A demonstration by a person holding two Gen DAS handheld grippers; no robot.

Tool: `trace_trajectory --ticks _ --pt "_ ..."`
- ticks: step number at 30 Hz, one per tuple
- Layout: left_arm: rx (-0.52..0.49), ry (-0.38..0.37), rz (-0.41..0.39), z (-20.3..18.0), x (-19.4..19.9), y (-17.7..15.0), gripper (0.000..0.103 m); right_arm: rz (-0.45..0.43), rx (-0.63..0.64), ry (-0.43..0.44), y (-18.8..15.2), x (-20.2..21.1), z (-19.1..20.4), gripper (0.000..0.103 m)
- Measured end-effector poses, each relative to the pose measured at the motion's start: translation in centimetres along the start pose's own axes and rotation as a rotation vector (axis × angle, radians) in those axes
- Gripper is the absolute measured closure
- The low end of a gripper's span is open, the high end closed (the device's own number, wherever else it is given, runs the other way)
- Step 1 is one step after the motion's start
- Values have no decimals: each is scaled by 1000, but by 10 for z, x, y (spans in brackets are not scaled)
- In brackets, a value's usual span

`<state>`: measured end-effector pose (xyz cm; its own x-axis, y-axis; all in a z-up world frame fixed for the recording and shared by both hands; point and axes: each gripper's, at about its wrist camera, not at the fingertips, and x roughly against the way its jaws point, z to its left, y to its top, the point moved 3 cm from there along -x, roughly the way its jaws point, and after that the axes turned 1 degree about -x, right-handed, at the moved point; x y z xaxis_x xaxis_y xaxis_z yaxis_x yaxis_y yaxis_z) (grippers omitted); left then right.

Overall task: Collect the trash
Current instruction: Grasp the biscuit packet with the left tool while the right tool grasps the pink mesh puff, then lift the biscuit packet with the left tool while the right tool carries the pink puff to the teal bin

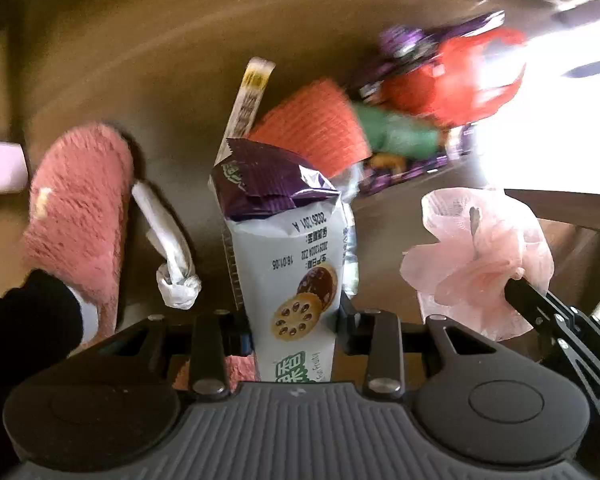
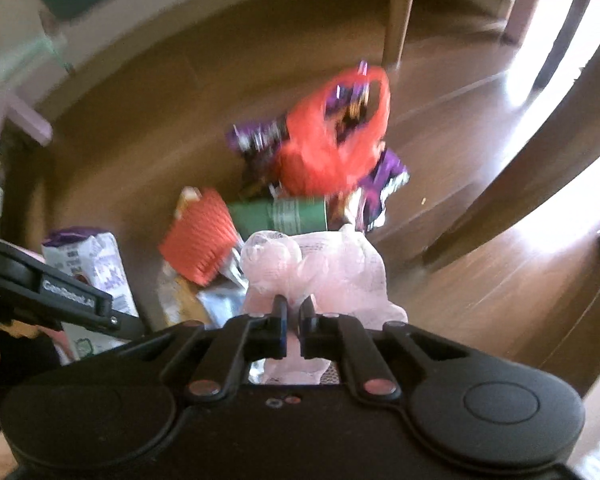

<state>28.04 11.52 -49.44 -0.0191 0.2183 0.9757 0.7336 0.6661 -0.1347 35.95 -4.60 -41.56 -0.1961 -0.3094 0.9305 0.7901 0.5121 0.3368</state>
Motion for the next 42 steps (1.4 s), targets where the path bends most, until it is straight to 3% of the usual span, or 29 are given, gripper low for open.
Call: trace_trajectory --ticks 15,27,37,42 --pt "-201 -138 -300 -62 209 -63 66 -383 106 15 -3 244 8 98" --pt "-476 -117 -526 -151 345 -123 66 -608 152 -51 -9 380 2 98" --pt "-619 -158 -749 -230 464 -137 66 -847 158 -154 38 487 -17 99" --pt "-663 -249 -833 -276 532 -138 66 -933 136 -203 69 540 -41 99"
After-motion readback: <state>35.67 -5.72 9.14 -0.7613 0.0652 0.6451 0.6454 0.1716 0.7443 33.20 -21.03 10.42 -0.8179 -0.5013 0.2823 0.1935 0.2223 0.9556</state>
